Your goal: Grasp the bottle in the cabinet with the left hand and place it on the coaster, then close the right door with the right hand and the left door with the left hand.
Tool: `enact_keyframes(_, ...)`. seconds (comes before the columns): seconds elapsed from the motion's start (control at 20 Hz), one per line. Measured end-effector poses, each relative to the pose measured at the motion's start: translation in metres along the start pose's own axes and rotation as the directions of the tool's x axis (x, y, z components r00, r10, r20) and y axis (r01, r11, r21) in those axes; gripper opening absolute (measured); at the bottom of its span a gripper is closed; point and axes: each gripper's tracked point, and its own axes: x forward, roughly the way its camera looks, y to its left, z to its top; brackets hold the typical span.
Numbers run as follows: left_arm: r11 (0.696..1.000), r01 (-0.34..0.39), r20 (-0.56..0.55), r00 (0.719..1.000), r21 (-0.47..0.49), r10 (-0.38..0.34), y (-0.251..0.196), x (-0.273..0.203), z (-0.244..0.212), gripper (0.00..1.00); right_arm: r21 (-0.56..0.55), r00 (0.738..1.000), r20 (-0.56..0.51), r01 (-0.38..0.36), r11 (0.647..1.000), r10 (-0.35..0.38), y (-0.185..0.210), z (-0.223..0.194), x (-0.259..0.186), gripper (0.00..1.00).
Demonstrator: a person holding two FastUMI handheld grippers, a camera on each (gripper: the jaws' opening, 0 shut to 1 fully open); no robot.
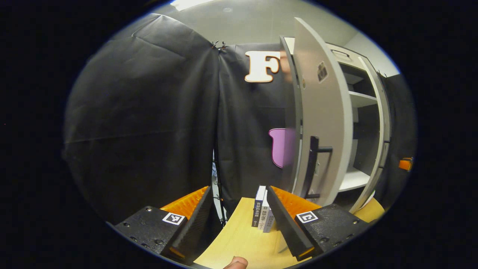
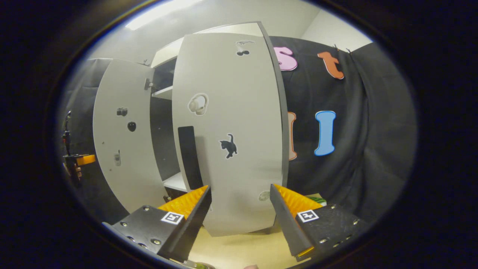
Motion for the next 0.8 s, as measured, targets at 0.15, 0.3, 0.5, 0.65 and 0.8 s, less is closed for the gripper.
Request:
enact_keyframes(0.15,1.0,-0.002,0.007,1.0,0.007,0.002,0.004,0.015,0.006,0.92,-0.001,1.0,0.002,0.017,1.0,-0.017,-0.008,0.002,-0.01,0.93)
enact_keyframes(0.3,1.0,0.024,-0.002,1.0,0.018,-0.024,-0.006,0.027,0.009,0.9,-0.001,0.999,0.002,0.037,0.999,-0.037,-0.021,0.003,-0.019,0.92)
enact_keyframes(0.5,0.995,0.1,-0.015,0.995,0.021,-0.1,-0.037,0.036,0.011,0.9,0.012,0.998,0.01,0.057,0.998,-0.057,-0.034,0.005,-0.033,0.95)
enact_keyframes(0.65,0.986,0.16,-0.044,0.986,0.044,-0.158,-0.066,0.035,0.001,0.92,0.037,0.998,0.023,0.061,0.997,-0.062,-0.039,0.008,-0.046,0.95)
enact_keyframes(0.8,0.986,0.141,-0.009,0.99,0.085,-0.141,-0.067,0.034,0.008,0.84,0.044,0.997,0.033,0.068,0.997,-0.069,-0.045,0.01,-0.059,0.95)
